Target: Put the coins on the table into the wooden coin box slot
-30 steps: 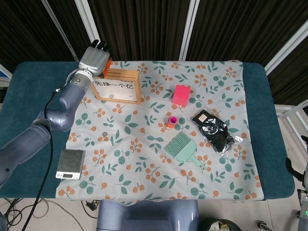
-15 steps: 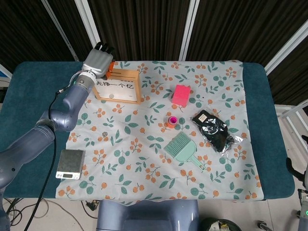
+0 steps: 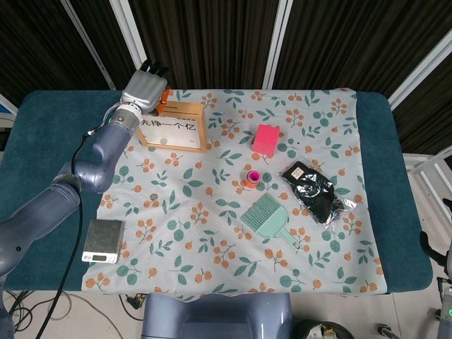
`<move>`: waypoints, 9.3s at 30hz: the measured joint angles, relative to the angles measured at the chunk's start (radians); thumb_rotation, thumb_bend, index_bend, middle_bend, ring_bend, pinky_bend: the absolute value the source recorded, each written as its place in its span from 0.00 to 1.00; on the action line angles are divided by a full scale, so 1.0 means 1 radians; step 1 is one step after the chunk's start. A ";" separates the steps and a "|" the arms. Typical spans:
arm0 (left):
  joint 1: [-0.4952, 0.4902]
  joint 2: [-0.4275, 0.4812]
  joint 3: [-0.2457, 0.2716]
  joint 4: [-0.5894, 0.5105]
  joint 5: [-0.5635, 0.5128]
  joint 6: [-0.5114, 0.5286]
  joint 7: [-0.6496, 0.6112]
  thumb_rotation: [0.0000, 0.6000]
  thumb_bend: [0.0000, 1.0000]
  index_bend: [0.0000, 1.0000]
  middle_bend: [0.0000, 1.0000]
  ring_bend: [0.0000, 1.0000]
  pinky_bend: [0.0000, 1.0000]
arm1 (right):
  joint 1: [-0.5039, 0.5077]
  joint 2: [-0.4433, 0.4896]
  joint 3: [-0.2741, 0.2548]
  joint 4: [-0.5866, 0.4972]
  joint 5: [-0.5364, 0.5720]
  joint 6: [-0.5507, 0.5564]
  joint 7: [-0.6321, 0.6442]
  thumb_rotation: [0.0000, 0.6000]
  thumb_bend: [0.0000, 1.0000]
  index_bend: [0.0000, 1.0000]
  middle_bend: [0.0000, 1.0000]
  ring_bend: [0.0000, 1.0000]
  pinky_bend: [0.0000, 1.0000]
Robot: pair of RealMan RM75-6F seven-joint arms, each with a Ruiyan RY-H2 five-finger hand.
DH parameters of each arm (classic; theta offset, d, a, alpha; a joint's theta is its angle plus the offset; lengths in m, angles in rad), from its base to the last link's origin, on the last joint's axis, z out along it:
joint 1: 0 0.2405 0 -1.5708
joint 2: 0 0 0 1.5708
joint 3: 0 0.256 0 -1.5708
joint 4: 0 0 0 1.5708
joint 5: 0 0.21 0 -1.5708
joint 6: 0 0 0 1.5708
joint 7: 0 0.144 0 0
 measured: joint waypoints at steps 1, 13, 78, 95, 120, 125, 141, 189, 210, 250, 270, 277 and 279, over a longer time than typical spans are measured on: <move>0.000 0.002 0.001 -0.002 -0.002 0.000 0.000 1.00 0.40 0.56 0.09 0.00 0.00 | 0.000 0.000 0.001 -0.001 0.000 0.000 0.000 1.00 0.39 0.21 0.05 0.01 0.00; -0.006 0.008 0.019 -0.011 -0.033 -0.008 0.013 1.00 0.38 0.55 0.09 0.00 0.00 | -0.002 0.001 0.000 0.000 0.000 0.001 0.002 1.00 0.39 0.21 0.05 0.01 0.00; 0.673 -0.167 0.302 -0.119 0.660 0.866 -0.422 1.00 0.33 0.47 0.09 0.00 0.00 | -0.003 0.000 0.005 0.001 0.002 0.008 0.001 1.00 0.39 0.21 0.05 0.01 0.00; 0.653 -0.312 0.292 0.059 0.733 0.774 -0.370 1.00 0.33 0.45 0.08 0.00 0.00 | -0.004 0.001 0.008 -0.003 0.003 0.010 0.008 1.00 0.39 0.21 0.05 0.01 0.00; 0.636 -0.396 0.268 0.197 0.771 0.698 -0.394 1.00 0.33 0.41 0.07 0.00 0.00 | -0.004 0.005 0.011 -0.005 0.011 0.006 0.008 1.00 0.39 0.21 0.05 0.01 0.00; 0.630 -0.408 0.267 0.211 0.779 0.686 -0.397 1.00 0.33 0.40 0.07 0.00 0.00 | -0.005 0.004 0.011 -0.004 0.011 0.006 0.010 1.00 0.39 0.21 0.05 0.01 0.00; 0.632 -0.423 0.270 0.240 0.802 0.681 -0.417 1.00 0.34 0.52 0.09 0.00 0.00 | -0.005 0.005 0.012 -0.003 0.012 0.007 0.013 1.00 0.39 0.21 0.05 0.01 0.00; 0.655 -0.372 0.246 0.169 0.800 0.661 -0.353 1.00 0.39 0.32 0.09 0.00 0.00 | -0.004 0.008 0.011 -0.008 0.016 -0.001 0.015 1.00 0.39 0.23 0.05 0.01 0.00; 0.674 -0.375 0.251 0.183 0.814 0.688 -0.365 1.00 0.40 0.44 0.10 0.00 0.00 | -0.003 0.007 0.011 -0.008 0.019 0.000 0.011 1.00 0.39 0.23 0.05 0.01 0.00; 0.676 -0.421 0.247 0.237 0.821 0.695 -0.345 1.00 0.43 0.64 0.17 0.00 0.00 | -0.004 0.014 0.016 -0.020 0.040 -0.006 0.004 1.00 0.39 0.24 0.05 0.01 0.00; 0.682 -0.411 0.231 0.220 0.816 0.735 -0.347 1.00 0.45 0.72 0.20 0.00 0.00 | -0.004 0.017 0.016 -0.027 0.049 -0.014 0.006 1.00 0.39 0.24 0.05 0.01 0.00; 0.665 -0.365 0.188 0.128 0.826 0.863 -0.352 1.00 0.45 0.72 0.20 0.00 0.00 | -0.003 0.015 0.016 -0.026 0.049 -0.013 0.005 1.00 0.39 0.24 0.05 0.01 0.00; 0.656 -0.336 0.174 0.075 0.829 0.882 -0.350 1.00 0.45 0.72 0.20 0.00 0.00 | -0.003 0.015 0.016 -0.026 0.049 -0.013 0.005 1.00 0.39 0.24 0.05 0.01 0.00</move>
